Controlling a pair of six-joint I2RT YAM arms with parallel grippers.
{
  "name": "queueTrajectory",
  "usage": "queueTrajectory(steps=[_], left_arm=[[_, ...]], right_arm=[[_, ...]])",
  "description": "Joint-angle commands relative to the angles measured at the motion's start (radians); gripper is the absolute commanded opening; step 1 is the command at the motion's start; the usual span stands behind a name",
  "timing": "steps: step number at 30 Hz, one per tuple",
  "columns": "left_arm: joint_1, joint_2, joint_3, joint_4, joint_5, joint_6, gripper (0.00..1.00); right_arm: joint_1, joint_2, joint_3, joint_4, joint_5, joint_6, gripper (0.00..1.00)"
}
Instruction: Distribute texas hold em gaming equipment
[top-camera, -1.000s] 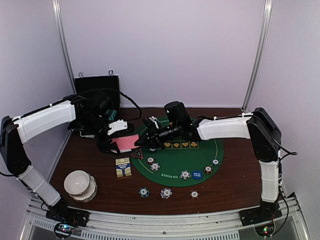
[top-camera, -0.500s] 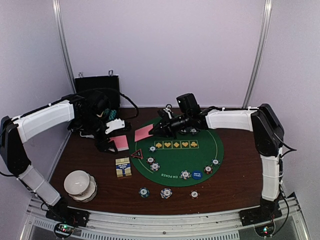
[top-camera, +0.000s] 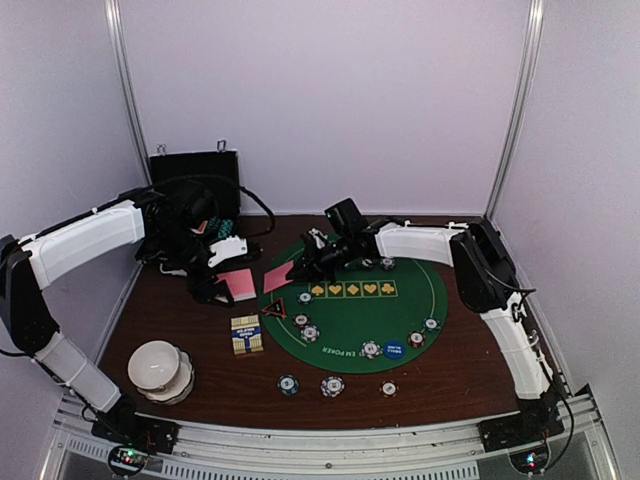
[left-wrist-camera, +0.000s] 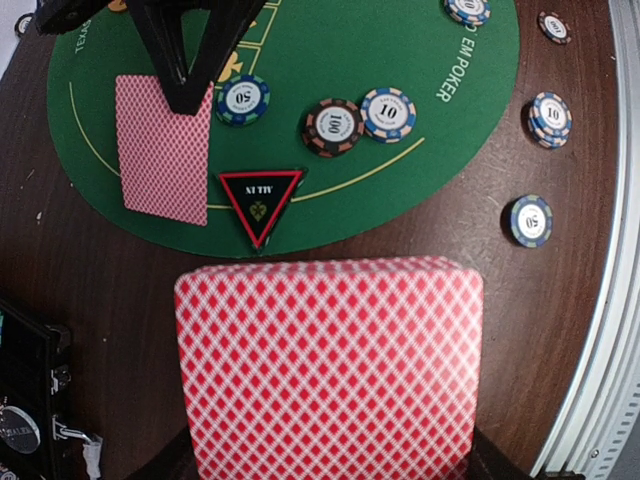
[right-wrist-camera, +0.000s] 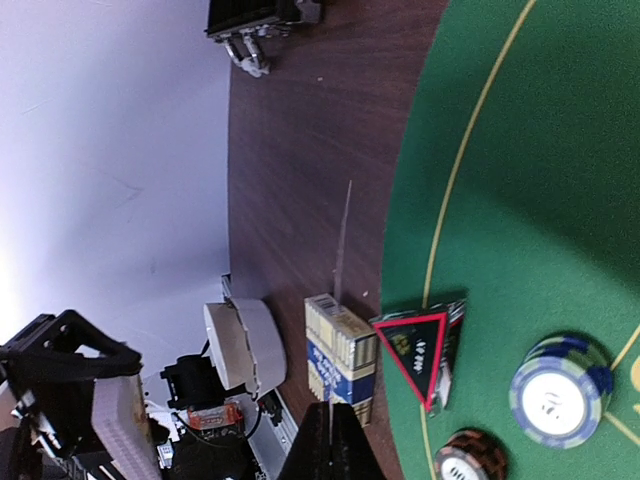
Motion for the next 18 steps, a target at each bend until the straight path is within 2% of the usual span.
queueTrajectory(steps=[1, 4, 8, 11, 15, 16, 18], left_arm=[[0.006, -0.025, -0.003, 0.010, 0.027, -0.005, 0.00], [0.006, -0.022, 0.000, 0.010, 0.034, -0.006, 0.00], [0.006, -0.021, 0.001, 0.008, 0.036, -0.006, 0.00], [0.006, -0.020, 0.000, 0.007, 0.036, -0.006, 0.00], [0.006, -0.016, 0.002, 0.007, 0.046, -0.010, 0.00], [0.007, -0.015, 0.004, 0.007, 0.047, -0.009, 0.00], [0.006, -0.012, 0.008, 0.007, 0.051, -0.012, 0.00]], right_arm=[[0.005, 0.064, 0.108, -0.103, 0.075, -0.055, 0.00], [0.008, 0.103, 0.166, -0.157, 0.099, -0.084, 0.03], [0.011, 0.114, 0.193, -0.213, 0.126, -0.120, 0.17], [0.012, 0.088, 0.191, -0.262, 0.161, -0.160, 0.36], [0.011, 0.034, 0.181, -0.312, 0.210, -0.213, 0.55], [0.011, 0.022, 0.182, -0.328, 0.223, -0.224, 0.66], [0.010, -0.002, 0.184, -0.361, 0.246, -0.249, 0.78]])
